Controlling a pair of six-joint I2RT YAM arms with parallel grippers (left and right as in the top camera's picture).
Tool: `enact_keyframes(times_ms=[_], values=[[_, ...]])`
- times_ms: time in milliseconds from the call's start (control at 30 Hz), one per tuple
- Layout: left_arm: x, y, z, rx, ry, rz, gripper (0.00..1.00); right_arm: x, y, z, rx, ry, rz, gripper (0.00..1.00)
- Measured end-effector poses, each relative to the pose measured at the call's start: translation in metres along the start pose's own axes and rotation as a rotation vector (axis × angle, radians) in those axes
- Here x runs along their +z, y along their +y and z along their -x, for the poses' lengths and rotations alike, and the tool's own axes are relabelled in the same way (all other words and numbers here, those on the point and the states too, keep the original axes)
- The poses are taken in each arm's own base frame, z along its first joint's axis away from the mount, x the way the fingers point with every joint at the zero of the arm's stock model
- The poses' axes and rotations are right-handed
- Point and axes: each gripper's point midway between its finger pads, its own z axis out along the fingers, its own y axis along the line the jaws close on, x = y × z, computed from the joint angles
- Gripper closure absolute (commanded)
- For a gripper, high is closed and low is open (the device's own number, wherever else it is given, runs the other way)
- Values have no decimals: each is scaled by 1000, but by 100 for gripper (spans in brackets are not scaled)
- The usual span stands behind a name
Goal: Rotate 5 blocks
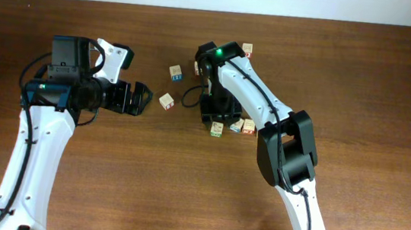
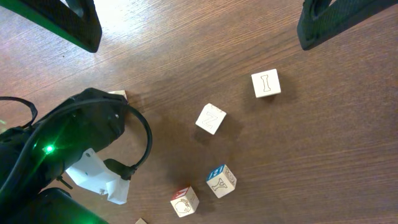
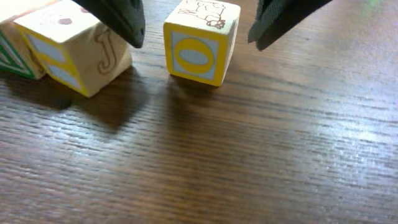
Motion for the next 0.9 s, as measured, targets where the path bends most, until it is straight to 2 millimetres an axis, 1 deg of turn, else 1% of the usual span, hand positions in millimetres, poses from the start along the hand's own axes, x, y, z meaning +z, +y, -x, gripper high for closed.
enact_keyframes(times_ms=[100,167,267,300,367,400,467,533,600,633,733,767,900], values=[[0,0,0,0,0,0,1,-1,2,10,-18,-39,12,41],[0,0,0,0,0,0,1,-7,6,21,-34,-84,25,41],[0,0,0,0,0,0,1,-33,10,46,-41,-198,58,36],[0,0,0,0,0,0,1,-46,11,58,-43,-255,74,36],[0,0,0,0,0,0,1,-78,13,89,-43,-406,118,32],[0,0,0,0,0,0,1,-87,13,100,-43,-458,132,30],[0,0,0,0,0,0,1,-100,12,118,-45,-541,150,26],[0,0,0,0,0,0,1,-108,13,137,-65,-623,160,22],[0,0,0,0,0,0,1,-108,19,150,-96,-682,167,22],[0,0,0,0,0,0,1,-105,21,154,-107,-695,167,22],[0,0,0,0,0,0,1,-90,23,164,-124,-721,168,23],[0,0,0,0,0,0,1,-82,23,166,-129,-720,167,23],[0,0,0,0,0,0,1,-60,23,170,-134,-716,165,30]])
